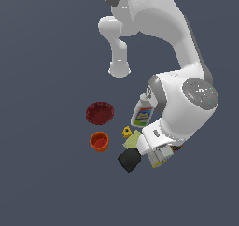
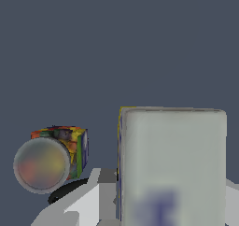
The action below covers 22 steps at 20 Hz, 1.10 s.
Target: Pick up a designated object from a clutter of objects.
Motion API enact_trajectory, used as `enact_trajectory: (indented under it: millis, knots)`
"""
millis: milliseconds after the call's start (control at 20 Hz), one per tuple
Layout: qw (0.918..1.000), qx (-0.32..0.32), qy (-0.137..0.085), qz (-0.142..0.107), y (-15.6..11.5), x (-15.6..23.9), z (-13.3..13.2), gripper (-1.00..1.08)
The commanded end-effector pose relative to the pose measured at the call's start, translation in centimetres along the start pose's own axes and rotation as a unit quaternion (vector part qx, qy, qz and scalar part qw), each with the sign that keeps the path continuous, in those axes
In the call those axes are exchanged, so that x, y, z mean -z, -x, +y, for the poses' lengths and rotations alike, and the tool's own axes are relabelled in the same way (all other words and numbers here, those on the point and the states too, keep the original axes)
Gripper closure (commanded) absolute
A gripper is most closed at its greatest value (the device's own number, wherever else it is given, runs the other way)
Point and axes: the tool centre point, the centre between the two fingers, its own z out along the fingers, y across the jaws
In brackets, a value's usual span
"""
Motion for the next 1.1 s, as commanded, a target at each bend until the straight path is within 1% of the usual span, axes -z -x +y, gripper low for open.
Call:
enact_trajectory:
  millis: [0,300,550,800,1050]
  knots:
    - [1.0,0.0,0.0,0.0,0.0,0.0,0.0,1.08]
    - [1.0,0.0,0.0,0.0,0.0,0.1,0.0,1.08]
    - [1.0,0.0,0.0,0.0,0.4,1.2,-0.2,1.08]
    - [1.0,0.0,0.0,0.0,1.3,3.7,-0.7,1.08]
    - [1.0,0.0,0.001,0.0,2.7,7.7,-1.6,1.08]
